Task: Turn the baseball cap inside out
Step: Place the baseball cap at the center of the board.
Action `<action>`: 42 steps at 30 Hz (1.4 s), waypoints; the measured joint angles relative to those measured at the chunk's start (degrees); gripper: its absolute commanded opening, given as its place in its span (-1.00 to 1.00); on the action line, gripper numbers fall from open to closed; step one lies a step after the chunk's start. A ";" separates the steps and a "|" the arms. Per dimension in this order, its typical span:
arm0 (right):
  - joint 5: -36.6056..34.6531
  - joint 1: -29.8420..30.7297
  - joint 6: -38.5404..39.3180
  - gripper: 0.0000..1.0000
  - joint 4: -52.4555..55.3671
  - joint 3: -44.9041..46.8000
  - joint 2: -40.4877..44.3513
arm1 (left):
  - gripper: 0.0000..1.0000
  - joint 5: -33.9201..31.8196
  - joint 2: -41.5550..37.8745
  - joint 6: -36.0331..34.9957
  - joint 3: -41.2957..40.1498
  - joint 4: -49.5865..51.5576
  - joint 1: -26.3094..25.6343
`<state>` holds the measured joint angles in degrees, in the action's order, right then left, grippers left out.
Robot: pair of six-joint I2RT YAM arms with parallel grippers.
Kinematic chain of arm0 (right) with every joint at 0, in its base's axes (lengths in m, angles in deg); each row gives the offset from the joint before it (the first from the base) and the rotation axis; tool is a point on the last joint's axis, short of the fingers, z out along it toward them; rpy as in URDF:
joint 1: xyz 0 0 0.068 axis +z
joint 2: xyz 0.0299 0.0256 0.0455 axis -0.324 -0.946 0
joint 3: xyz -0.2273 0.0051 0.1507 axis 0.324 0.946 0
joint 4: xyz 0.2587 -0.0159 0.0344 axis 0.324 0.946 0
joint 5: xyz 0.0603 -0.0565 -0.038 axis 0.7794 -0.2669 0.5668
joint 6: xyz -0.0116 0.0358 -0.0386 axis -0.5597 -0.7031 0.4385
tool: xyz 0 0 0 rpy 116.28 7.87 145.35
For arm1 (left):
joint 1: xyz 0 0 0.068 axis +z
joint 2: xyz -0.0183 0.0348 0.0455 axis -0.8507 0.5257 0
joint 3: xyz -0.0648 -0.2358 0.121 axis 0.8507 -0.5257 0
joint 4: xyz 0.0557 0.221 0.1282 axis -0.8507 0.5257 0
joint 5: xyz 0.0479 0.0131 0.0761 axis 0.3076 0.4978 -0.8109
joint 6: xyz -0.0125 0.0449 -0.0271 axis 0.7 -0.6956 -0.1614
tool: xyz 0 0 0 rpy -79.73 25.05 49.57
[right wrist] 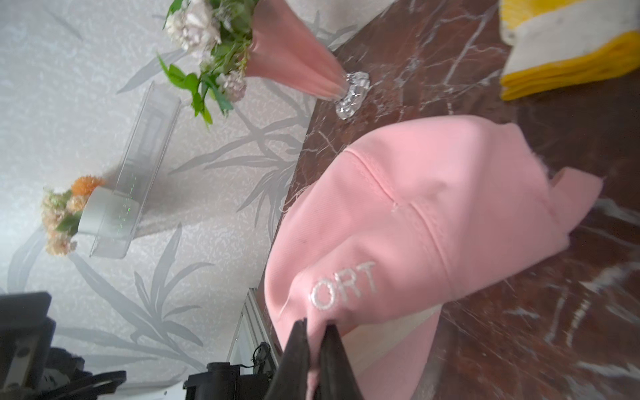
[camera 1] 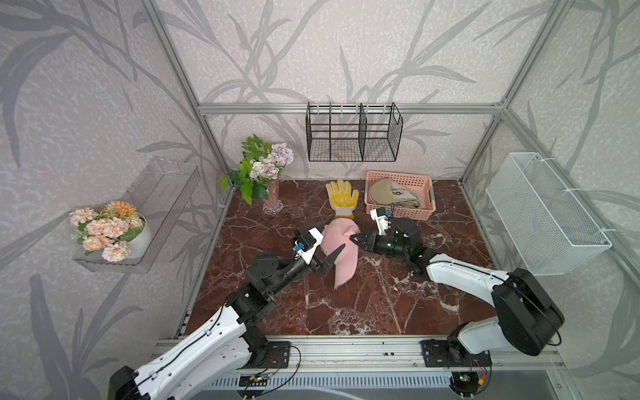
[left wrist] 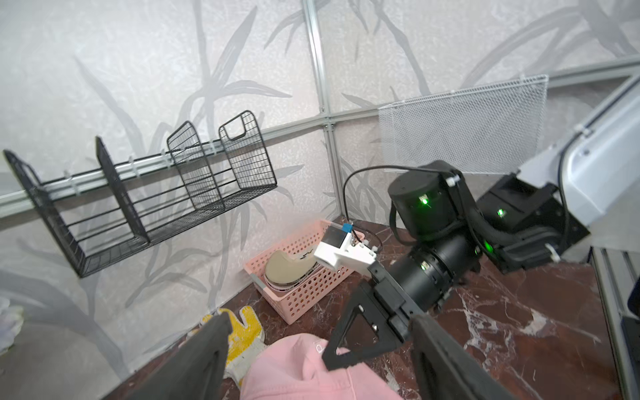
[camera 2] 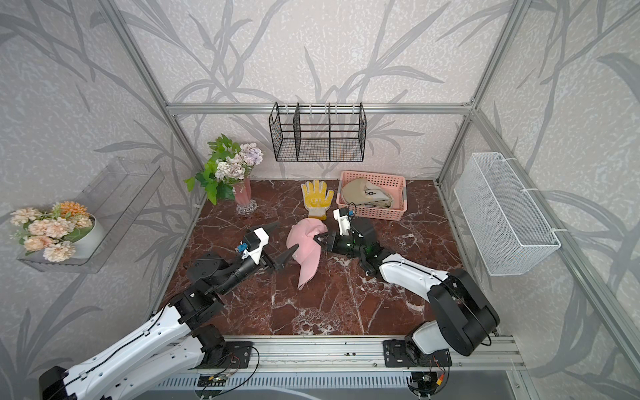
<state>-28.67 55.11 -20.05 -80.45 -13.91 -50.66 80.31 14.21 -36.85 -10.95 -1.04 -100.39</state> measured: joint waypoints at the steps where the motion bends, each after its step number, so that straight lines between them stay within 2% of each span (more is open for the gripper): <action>1: 0.07 1.31 1.11 -1.00 -1.40 -0.87 -1.60 | 0.70 -2.54 -0.20 2.36 0.00 0.07 0.02; 7: 1.44 7.48 6.03 -1.00 -6.47 -9.94 -11.41 | 0.72 -13.97 -0.85 11.78 0.02 2.14 0.17; 13: 1.44 9.73 7.37 -1.00 -11.67 -12.24 -18.27 | 0.73 -18.45 -1.81 14.75 0.02 2.73 0.26; 18: -1.81 9.62 7.96 -0.93 -16.74 -7.28 -19.54 | 0.74 -19.23 -1.79 15.32 0.00 2.78 0.26; 25: -12.20 12.26 11.34 -0.87 -20.22 1.88 -18.64 | 0.75 -19.30 0.17 15.89 0.00 2.82 0.28; 30: -17.22 14.64 12.13 -0.86 -21.94 2.43 -18.84 | 0.75 -19.10 1.62 16.17 0.00 2.82 0.33; 37: -27.69 20.48 12.94 -0.81 -24.02 2.25 -22.27 | 0.75 -18.71 1.97 16.79 0.00 2.91 0.35; 42: -30.67 21.57 13.40 -0.70 -24.00 1.05 -24.68 | 0.75 -18.62 1.97 17.18 0.00 3.04 0.55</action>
<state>-59.34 76.69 -6.66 -104.45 -12.86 -75.33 61.69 16.18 -19.67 -10.95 2.00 -99.85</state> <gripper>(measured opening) 0.124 0.876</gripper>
